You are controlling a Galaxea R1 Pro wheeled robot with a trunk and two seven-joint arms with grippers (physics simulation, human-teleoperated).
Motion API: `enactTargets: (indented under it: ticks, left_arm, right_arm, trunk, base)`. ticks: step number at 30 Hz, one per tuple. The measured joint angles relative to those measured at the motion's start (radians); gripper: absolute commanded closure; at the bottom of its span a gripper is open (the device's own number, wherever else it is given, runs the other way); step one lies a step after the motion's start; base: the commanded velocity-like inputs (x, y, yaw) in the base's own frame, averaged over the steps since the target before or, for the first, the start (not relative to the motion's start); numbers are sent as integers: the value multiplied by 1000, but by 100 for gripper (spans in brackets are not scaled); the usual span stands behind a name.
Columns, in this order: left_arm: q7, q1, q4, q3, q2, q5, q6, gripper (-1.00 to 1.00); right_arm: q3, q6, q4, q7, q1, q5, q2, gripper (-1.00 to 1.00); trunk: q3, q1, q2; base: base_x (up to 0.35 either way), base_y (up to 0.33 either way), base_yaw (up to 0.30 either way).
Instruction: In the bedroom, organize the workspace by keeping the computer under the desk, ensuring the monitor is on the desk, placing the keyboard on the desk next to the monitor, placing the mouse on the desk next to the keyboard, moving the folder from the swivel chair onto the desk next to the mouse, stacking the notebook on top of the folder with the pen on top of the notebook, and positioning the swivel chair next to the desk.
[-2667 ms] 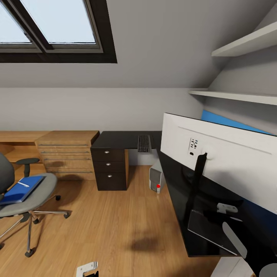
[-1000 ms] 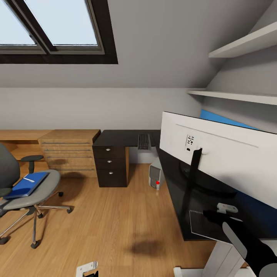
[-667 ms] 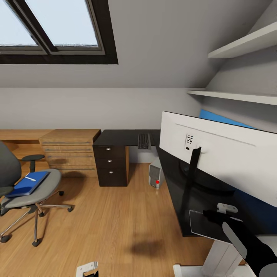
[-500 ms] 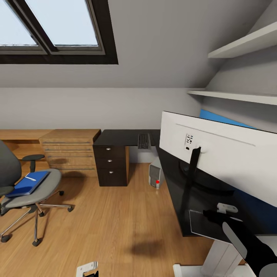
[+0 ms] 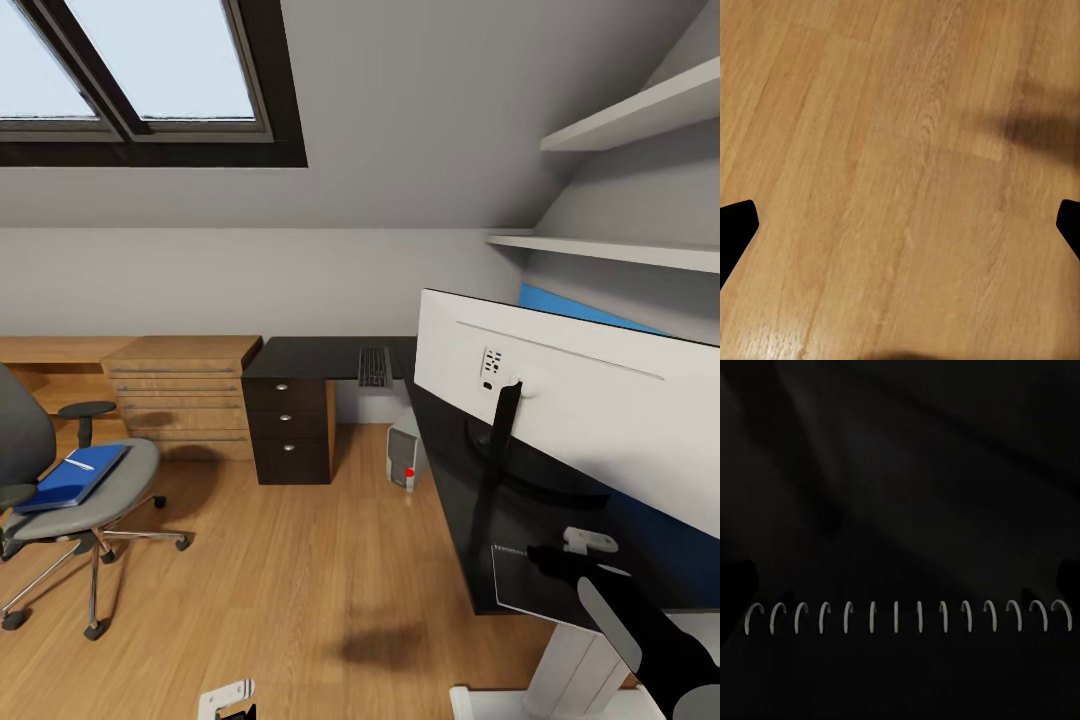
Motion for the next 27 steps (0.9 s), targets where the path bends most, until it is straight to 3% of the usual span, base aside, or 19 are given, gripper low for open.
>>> enactTargets:
  ticks: [5,14,27]
  left_arm:
    - [0,0,0,-1,0,0,0,-100]
    - [0,0,0,-1,-1,0,0,-100]
    - [-4,0,0,0,0,0,0,-100]
  right_arm:
    - [-3,-21,-10,2,0,-1,0,-100]
    - [-8,-126,-52,1,0,-3,-1,-100]
    - [-8,-149,-75,0,1,-5,-1,-100]
  trunk:
    - [0,0,0]
    - [0,0,0]
    - [0,0,0]
  base:
    - [0,0,0]
    - [0,0,0]
    - [-23,0,0]
